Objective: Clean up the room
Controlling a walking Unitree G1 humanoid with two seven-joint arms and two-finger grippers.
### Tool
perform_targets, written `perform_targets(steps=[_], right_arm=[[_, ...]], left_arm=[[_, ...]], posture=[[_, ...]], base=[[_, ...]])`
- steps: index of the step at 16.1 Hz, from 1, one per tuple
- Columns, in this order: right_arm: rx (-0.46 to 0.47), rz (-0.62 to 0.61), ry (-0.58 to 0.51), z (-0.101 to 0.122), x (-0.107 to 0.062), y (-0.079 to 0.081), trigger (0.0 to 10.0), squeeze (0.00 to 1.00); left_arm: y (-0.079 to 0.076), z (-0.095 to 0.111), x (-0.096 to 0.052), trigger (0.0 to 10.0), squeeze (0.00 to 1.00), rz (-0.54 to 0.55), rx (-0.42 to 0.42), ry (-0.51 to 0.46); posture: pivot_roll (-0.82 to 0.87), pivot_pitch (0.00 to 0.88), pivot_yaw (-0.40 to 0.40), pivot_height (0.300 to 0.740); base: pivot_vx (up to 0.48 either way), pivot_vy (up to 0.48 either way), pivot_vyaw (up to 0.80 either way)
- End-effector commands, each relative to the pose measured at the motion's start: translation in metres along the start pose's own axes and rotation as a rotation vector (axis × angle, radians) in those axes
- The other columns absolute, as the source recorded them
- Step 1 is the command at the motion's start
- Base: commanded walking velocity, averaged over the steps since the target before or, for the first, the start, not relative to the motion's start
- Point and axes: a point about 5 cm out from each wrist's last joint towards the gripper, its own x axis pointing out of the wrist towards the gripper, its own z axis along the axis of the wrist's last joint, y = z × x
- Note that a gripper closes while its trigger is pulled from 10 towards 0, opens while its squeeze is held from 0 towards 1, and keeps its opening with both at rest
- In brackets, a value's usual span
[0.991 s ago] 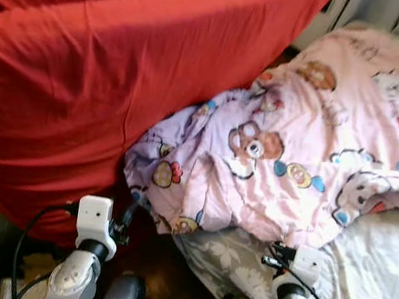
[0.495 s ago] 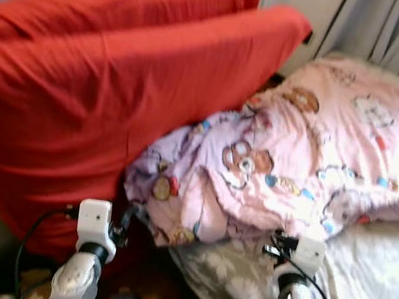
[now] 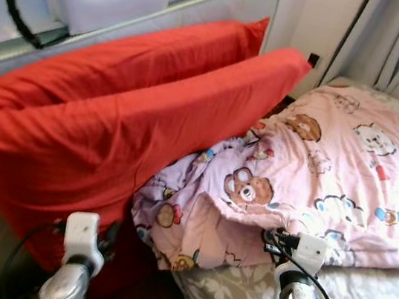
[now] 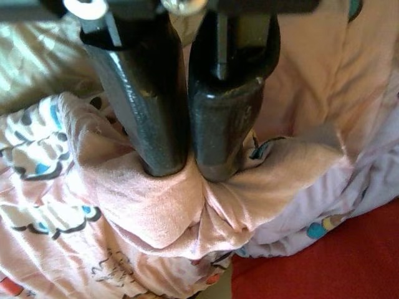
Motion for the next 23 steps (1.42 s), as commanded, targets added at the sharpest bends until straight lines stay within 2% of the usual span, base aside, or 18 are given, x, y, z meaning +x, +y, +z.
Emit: perform_targets(steps=[1,4,7,12,17,20,23], right_arm=[[-0.014,0.003,0.013,-0.001,0.000,0.000,10.0,0.00],[-0.024,0.014,0.005,0.000,0.001,-0.001,10.0,0.00],[-0.053,0.006,-0.001,0.004,0.003,-0.006,10.0,0.00],[-0.068,-0.019,-0.004,0.004,0.002,-0.012,10.0,0.00],[-0.068,-0.026,-0.008,0.006,0.004,-0.010,10.0,0.00],[-0.074,-0.034,-0.003,0.004,0.002,-0.010,10.0,0.00],[-0.085,-0.042,0.000,0.004,0.002,-0.012,10.0,0.00]], left_arm=[[0.006,-0.015,-0.006,10.0,0.00,0.019,-0.001,0.066],[0.020,-0.054,-0.022,10.0,0.00,0.086,-0.038,0.260],[0.026,-0.073,-0.033,10.0,0.00,0.137,-0.053,0.369],[0.021,-0.091,-0.045,10.0,0.00,0.126,-0.059,0.454],[0.021,-0.098,-0.051,10.0,0.00,0.132,-0.061,0.499],[0.036,-0.105,-0.063,10.0,0.00,0.155,-0.067,0.545],[0.040,-0.117,-0.079,10.0,0.00,0.168,-0.076,0.604]], posture=[[0.05,0.000,-0.013,0.740],[0.05,0.000,-0.021,0.740],[0.04,0.000,-0.027,0.740],[0.05,0.000,-0.027,0.740],[0.04,0.000,-0.028,0.740],[0.05,0.006,-0.023,0.740],[0.05,0.016,-0.021,0.740]], base=[[0.000,0.000,0.00],[0.000,0.000,0.00],[0.000,0.000,0.00],[0.000,0.000,0.00],[0.000,0.000,0.00],[0.000,0.000,0.00],[0.000,0.000,0.00]])
